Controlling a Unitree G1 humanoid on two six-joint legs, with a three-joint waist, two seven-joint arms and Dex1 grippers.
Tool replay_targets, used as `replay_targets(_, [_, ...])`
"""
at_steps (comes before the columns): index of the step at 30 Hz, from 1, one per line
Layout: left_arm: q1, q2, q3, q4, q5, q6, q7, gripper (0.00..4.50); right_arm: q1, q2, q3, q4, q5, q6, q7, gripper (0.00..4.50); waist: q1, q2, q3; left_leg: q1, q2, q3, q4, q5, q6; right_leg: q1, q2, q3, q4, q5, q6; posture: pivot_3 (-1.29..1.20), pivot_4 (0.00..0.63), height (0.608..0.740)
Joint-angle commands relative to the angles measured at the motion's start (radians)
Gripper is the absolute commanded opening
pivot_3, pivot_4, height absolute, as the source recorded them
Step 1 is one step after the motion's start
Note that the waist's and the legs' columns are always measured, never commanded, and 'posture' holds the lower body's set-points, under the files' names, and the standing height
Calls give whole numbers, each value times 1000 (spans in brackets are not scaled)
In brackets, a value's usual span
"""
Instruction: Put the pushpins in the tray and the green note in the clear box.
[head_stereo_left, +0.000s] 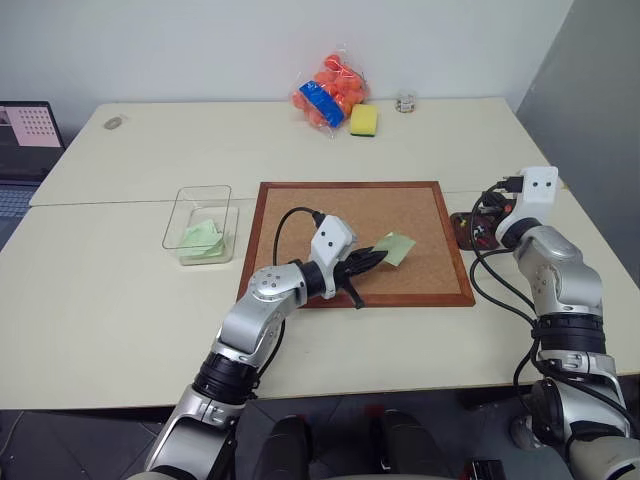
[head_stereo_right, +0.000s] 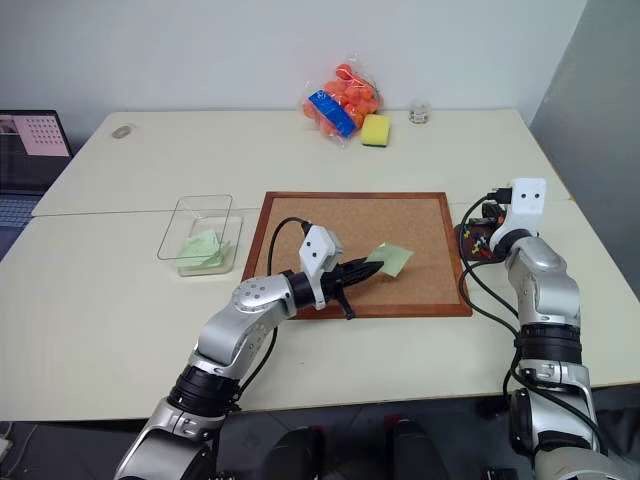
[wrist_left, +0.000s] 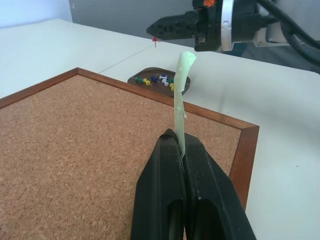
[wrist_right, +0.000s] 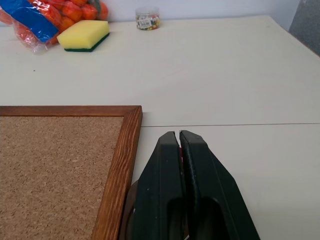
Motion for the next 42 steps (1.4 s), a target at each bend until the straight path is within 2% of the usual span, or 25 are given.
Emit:
replay_targets(1, [-14, -17, -3, -3, 17, -37, -4, 34, -39, -1, -17, 40, 14, 4, 4, 0, 0, 0, 0, 0, 0, 0, 0, 0, 0, 0, 0, 0, 0, 0, 0, 0, 150, 740])
replay_targets(5, [-12, -23, 2, 0, 22, -39, -3, 34, -53, 5, -29, 82, 19, 8, -18, 0, 0, 0, 0, -1, 1, 0, 0, 0, 0, 0, -1, 0, 0, 0, 0, 0, 150, 740])
replay_targets(7, [-8, -22, 6, -7, 21, -33, -3, 0, -57, 6, -34, 93, 20, 5, -26, 477, 0, 0, 0, 0, 1, 0, 0, 0, 0, 0, -1, 0, 0, 0, 0, 0, 150, 740])
replay_targets(9, [-6, -21, 8, -10, 21, -29, -4, 0, -59, 6, -33, 101, 19, 0, -24, 715, -1, 0, 0, 0, 0, 0, 0, 0, 0, 0, -1, 0, 0, 0, 0, 0, 150, 740])
replay_targets(10, [-6, -20, 9, -11, 20, -28, -4, 0, -60, 7, -34, 104, 21, 0, -23, 1031, -1, 0, 0, 0, 0, 0, 0, 0, 0, 0, -1, 0, 0, 0, 0, 0, 150, 740])
replay_targets(11, [-5, -19, 9, -12, 19, -27, -4, 0, -60, 8, -35, 103, 23, 2, -23, 1133, -1, 0, 0, 0, 0, 0, 0, 0, 0, 0, 0, 0, 0, 0, 0, 0, 150, 740])
replay_targets(15, [-12, -21, 11, -6, 17, -23, -5, 0, -62, 3, -38, 112, 22, -5, -22, 2053, -1, 0, 0, 0, 1, 0, 0, 0, 0, 0, 0, 0, 0, 0, 0, 0, 150, 740])
replay_targets(16, [-14, -22, 11, -5, 17, -22, -5, 0, -62, 2, -39, 114, 21, -6, -22, 2138, -1, 0, 0, 0, 1, 0, 0, 0, 0, 0, 0, 0, 0, 0, 0, 0, 150, 740])
replay_targets(22, [-15, -24, 13, -1, 15, -20, -8, 0, -52, 0, -41, 100, 22, 1, -25, 3628, -1, 0, 0, 0, 1, 0, 0, 0, 0, 0, 0, 0, 0, 0, 0, 0, 150, 740])
replay_targets(26, [-19, -26, 16, 5, 15, -19, -8, 0, -45, -2, -39, 88, 19, 1, -26, 4447, -1, 0, 0, 0, 1, 0, 0, 0, 0, 0, 0, 0, 0, 0, 0, 0, 150, 740])
replay_targets(31, [-18, -30, 25, 4, 12, -11, 2, 0, 7, -12, -16, -13, 30, -6, 42, 4487, 0, 0, 0, 0, 1, 0, 0, 0, 0, 0, 0, 0, 0, 0, 0, 0, 150, 740])
replay_targets(34, [-9, -28, 56, -4, 17, 7, 48, 0, 108, -49, 66, -167, 30, -33, 195, 4487, 1, 0, 0, -1, 1, 0, 0, 0, 0, 0, -1, 0, 0, 0, 0, 0, 150, 740])
replay_targets(37, [3, -21, 99, -14, 48, 6, 128, 0, 217, -67, 100, -356, 95, -33, 320, 4487, -1, 0, 0, -1, 1, -2, 0, 0, 0, 0, 0, -1, 0, 0, 0, 0, 150, 740])
replay_targets(42, [10, -28, 199, -47, 127, -12, 339, 0, 275, -27, 122, -565, 175, -13, 352, 4487, -4, 0, 0, 0, 2, -2, 0, 0, 0, 0, 0, -1, 1, 0, 1, 0, 150, 740])
